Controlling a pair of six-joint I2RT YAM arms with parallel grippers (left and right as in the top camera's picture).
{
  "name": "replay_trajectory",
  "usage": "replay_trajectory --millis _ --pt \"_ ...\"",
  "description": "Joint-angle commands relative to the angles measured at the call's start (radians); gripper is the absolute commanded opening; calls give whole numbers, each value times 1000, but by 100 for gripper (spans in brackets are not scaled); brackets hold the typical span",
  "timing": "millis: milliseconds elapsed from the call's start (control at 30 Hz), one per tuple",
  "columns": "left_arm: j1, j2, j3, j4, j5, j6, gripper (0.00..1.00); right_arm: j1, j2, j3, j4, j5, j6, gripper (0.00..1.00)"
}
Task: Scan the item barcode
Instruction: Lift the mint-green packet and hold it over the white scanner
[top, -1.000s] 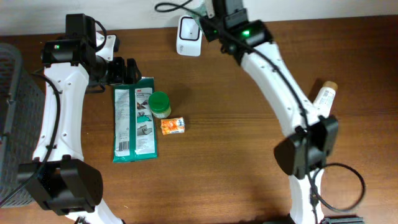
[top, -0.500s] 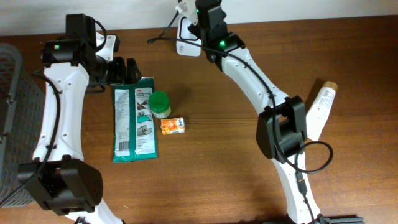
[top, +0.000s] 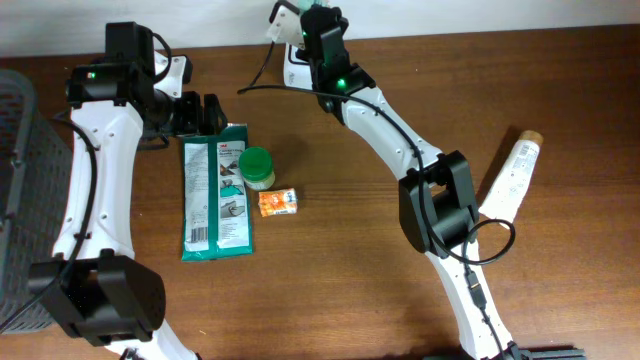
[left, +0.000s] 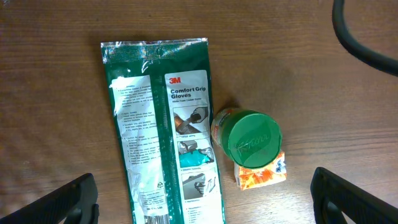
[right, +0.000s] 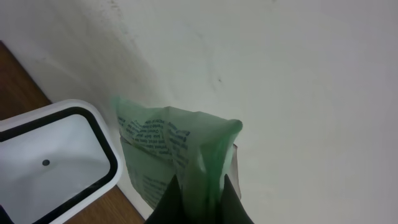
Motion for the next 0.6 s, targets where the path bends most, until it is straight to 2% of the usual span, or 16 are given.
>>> replay_trajectory --millis 0,200,567 --pt "6 6 6 2 3 18 99 6 16 -8 2 -26 -10 4" --pt "6 6 6 2 3 18 99 6 35 -9 -29 -54 -108 4" --pt "6 6 6 2 3 18 99 5 47 -12 -24 -51 -149 4"
